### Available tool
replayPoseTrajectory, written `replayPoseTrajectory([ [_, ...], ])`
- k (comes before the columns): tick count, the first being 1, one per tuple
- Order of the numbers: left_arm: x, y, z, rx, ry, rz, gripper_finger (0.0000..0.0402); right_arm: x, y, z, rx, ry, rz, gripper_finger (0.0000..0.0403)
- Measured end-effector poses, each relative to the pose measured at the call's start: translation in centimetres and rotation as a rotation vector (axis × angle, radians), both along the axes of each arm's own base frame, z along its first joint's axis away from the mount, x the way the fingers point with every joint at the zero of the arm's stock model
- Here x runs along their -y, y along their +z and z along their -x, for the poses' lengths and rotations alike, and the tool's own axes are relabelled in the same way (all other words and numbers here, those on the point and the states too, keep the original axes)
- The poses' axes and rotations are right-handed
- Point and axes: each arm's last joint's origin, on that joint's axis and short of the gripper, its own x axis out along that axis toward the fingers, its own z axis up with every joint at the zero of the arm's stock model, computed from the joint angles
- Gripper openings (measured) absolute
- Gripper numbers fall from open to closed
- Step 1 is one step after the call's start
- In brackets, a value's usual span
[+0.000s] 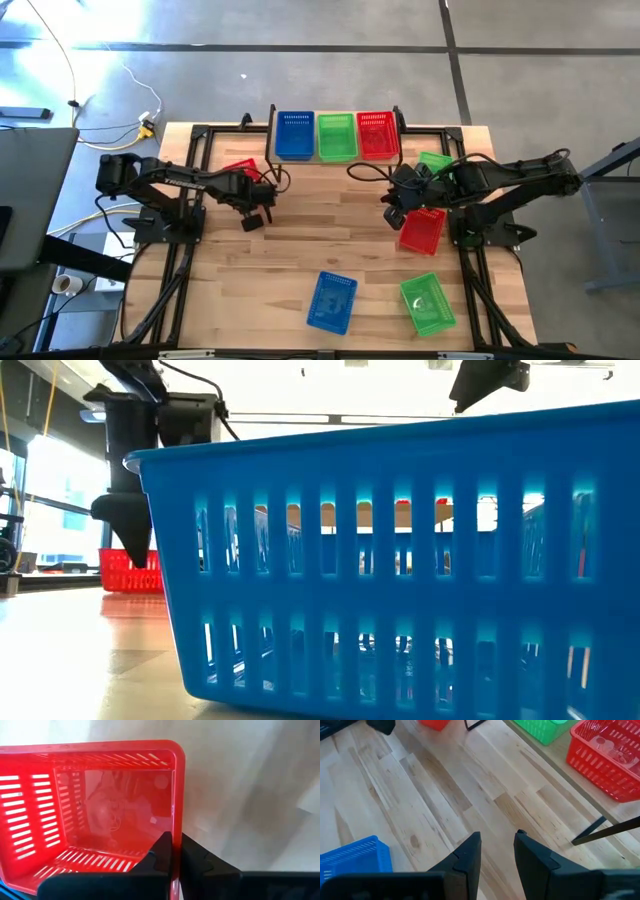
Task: Stack baskets on shelf by color
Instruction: Stack the left red bin on top of the other red bin on the shelf
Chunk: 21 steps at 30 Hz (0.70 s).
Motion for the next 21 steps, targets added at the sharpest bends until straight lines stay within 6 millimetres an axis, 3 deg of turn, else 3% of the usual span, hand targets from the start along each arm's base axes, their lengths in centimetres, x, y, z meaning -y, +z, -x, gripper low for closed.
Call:
replayPoseTrajectory([
  [7,3.0,2.0,-1.4,0.019,-0.081,0.012,0.0003,-0.1,0.1,-0.2,0.026,-0.005,-0.064,0.0103],
  [15,7.3,6.2,-2.9,0.093,-0.170,0.015,0.0002,-0.3,0.7,-0.9,0.132,-0.013,-0.100,0.0109],
  [21,10.6,9.6,-3.4,0.159,-0.282,0.028,0.0002,-0.4,1.2,-1.5,0.219,-0.026,-0.133,0.0143],
])
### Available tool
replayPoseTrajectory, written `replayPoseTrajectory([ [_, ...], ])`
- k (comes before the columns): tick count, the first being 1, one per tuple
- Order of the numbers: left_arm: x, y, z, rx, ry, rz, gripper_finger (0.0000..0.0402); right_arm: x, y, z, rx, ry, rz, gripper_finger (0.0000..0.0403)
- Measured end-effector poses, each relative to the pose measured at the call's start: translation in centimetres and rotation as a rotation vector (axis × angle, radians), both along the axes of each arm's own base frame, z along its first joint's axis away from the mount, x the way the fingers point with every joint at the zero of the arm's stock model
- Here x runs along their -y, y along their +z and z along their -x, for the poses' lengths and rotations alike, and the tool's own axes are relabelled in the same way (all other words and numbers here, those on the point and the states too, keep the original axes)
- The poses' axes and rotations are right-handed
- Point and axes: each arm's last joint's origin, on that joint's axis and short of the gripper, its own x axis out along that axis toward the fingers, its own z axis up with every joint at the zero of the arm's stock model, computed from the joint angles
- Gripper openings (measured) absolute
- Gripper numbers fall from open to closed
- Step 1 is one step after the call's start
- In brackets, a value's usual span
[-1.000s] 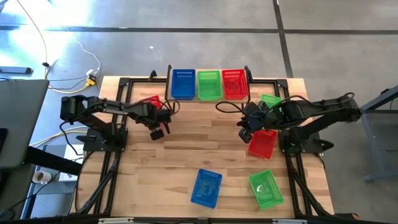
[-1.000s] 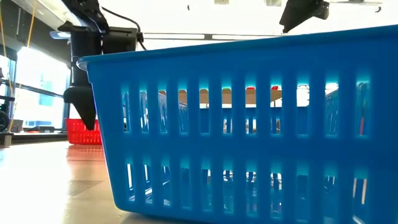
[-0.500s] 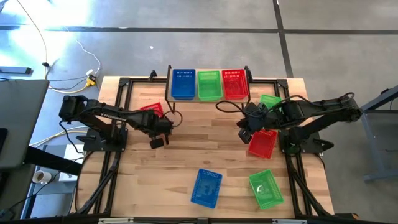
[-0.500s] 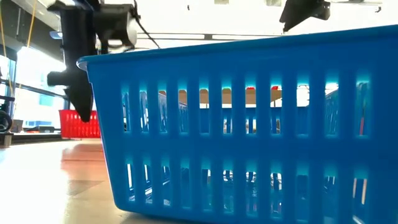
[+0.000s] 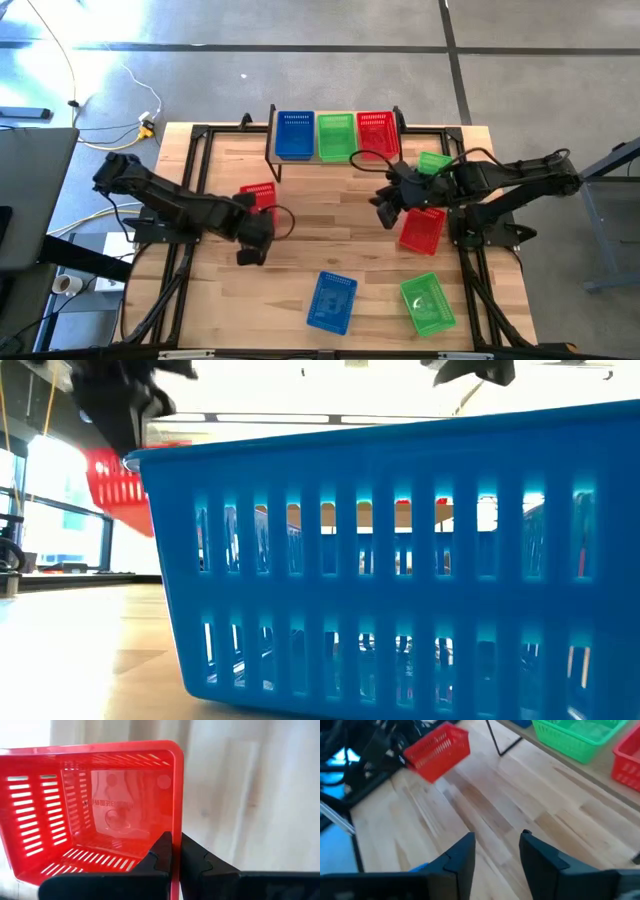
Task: Stack baskets on shelf by color
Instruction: Stack the left red bin on top of the other red bin on the shelf
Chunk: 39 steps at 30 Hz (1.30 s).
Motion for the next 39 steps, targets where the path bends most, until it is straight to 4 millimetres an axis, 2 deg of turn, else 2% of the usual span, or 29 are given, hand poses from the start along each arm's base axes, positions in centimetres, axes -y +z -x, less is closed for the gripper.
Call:
replayPoseTrajectory([
  [8,2.9,4.0,-0.1,0.114,-0.139,-0.037,0.0001,-0.3,1.1,-1.3,0.173,0.002,-0.083,0.0176],
  [16,2.8,6.5,-0.3,0.171,-0.212,-0.161,0.0001,-0.5,2.1,-3.8,0.377,0.011,-0.089,0.0165],
  [24,2.0,5.9,-1.1,0.080,-0.377,-0.312,0.0001,0.4,0.2,-6.4,0.361,-0.088,-0.184,0.0148],
  [30,2.5,4.0,-2.2,-0.086,-0.526,-0.360,0.0001,0.4,-1.7,-8.2,0.308,-0.123,-0.294,0.0147],
  [39,3.0,1.3,-3.6,-0.214,-0.521,-0.385,0.0001,0.3,-4.3,-10.1,0.267,-0.254,-0.363,0.0147],
])
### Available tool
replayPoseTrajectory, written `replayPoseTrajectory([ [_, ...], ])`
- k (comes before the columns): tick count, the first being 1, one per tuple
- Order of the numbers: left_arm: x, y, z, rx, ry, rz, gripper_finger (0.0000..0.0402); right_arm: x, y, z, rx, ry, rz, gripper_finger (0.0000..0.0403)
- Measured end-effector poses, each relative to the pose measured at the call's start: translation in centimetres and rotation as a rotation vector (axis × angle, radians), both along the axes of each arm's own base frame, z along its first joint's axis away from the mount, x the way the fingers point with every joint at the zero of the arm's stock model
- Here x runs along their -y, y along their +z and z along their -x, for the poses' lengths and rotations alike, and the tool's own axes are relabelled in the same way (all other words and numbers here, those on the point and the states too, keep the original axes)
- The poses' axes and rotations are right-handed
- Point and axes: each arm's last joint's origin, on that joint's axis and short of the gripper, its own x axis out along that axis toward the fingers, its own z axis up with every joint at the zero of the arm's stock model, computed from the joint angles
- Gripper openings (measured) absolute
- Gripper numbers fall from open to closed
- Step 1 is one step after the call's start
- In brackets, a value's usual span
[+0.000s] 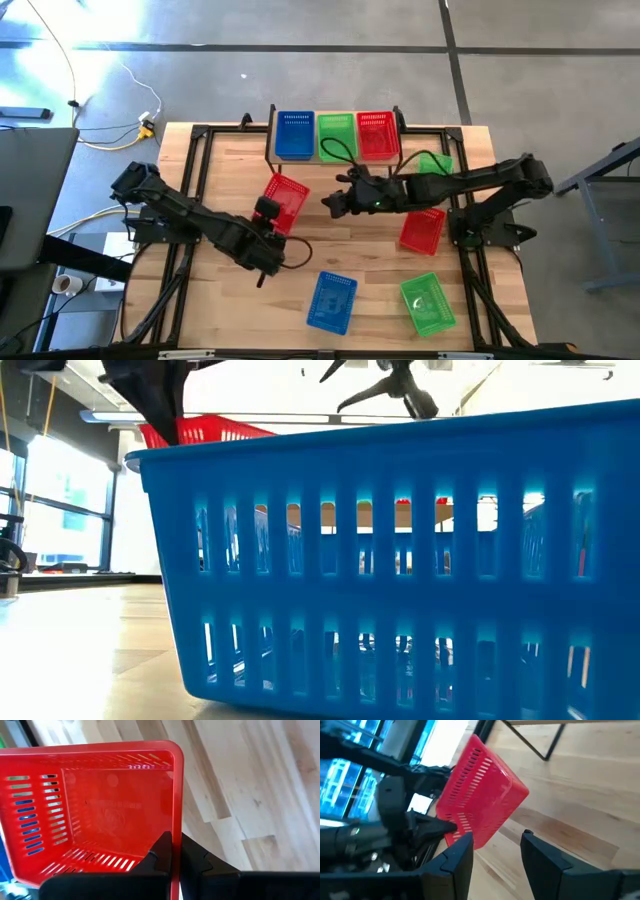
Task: Stack baskets on shelf by color
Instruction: Stack the left red bin on top of the other red bin on the shelf
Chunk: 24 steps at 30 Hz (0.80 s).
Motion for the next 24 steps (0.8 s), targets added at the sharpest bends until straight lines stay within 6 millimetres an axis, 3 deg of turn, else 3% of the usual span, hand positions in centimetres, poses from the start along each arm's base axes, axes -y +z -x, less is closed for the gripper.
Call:
replayPoseTrajectory([
  [13,0.4,-0.5,-0.6,-0.009,-0.090,-0.064,0.0001,-0.3,-3.0,-2.9,0.002,0.000,-0.074,0.0147],
  [24,0.4,-0.4,-0.7,-0.015,-0.127,-0.100,0.0001,0.1,-3.4,-3.5,0.033,-0.052,-0.108,0.0147],
])
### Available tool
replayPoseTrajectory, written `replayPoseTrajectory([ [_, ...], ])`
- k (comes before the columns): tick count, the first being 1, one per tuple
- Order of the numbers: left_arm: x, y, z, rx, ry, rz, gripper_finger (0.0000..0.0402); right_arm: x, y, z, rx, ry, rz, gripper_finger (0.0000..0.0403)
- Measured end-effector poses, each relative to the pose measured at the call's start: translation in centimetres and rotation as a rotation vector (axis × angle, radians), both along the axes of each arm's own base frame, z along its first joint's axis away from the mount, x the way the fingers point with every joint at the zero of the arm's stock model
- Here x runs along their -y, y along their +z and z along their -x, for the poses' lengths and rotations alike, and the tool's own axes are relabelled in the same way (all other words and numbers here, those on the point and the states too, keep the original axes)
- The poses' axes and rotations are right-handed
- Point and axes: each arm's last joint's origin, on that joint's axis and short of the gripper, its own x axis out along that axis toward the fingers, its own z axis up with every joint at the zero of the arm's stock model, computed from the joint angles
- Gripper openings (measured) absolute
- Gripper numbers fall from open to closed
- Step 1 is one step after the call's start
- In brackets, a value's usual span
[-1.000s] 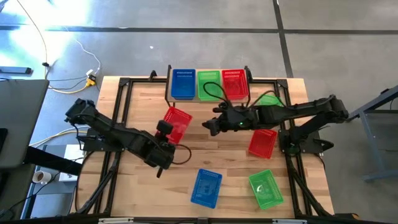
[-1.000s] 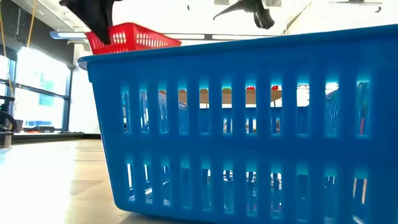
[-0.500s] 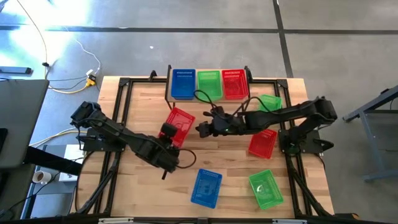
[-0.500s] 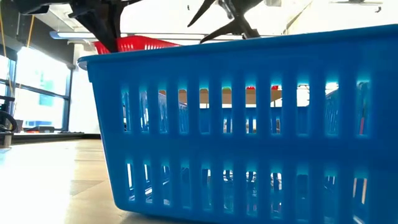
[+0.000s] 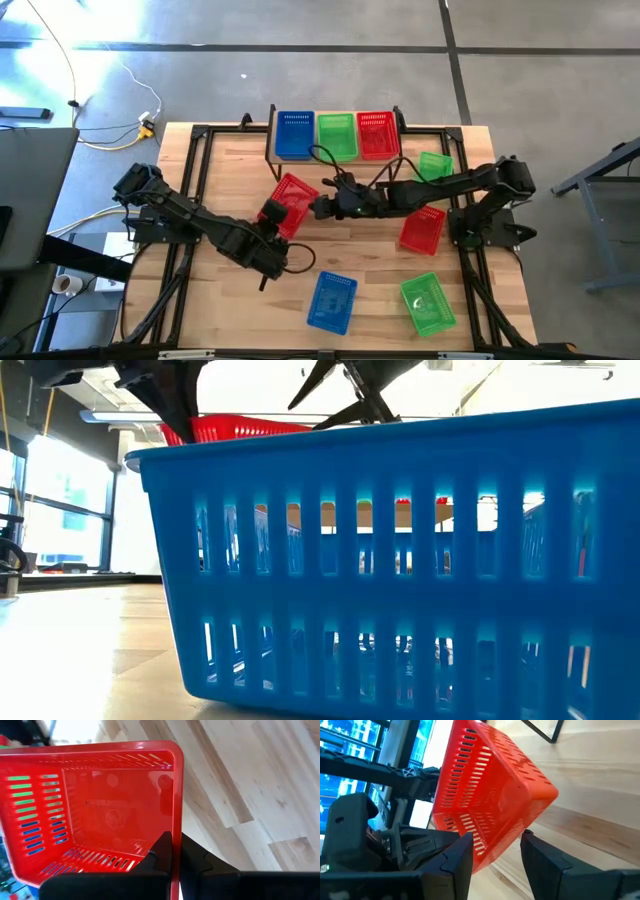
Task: Stack baskets on shelf by color
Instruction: Stack the left red bin on top of the other red bin on the shelf
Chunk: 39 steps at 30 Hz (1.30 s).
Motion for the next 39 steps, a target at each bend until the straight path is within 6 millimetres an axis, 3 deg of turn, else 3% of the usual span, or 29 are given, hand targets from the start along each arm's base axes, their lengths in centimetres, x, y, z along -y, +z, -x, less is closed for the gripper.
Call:
replayPoseTrajectory([
  [16,0.2,0.2,0.0,0.024,-0.037,-0.107,0.0001,1.5,-0.1,-0.1,-0.002,-0.041,-0.048,0.0137],
  [20,0.2,0.3,-0.1,0.040,-0.036,-0.131,0.0001,1.7,-0.1,-0.1,-0.003,-0.048,-0.048,0.0111],
  [28,-0.1,0.3,-0.2,0.049,-0.024,-0.138,0.0007,2.3,-0.3,-0.4,-0.004,-0.033,-0.011,0.0009],
  [39,0.3,0.1,-0.6,0.070,-0.026,-0.019,0.0051,2.9,-0.3,-0.5,-0.003,-0.025,0.000,0.0003],
])
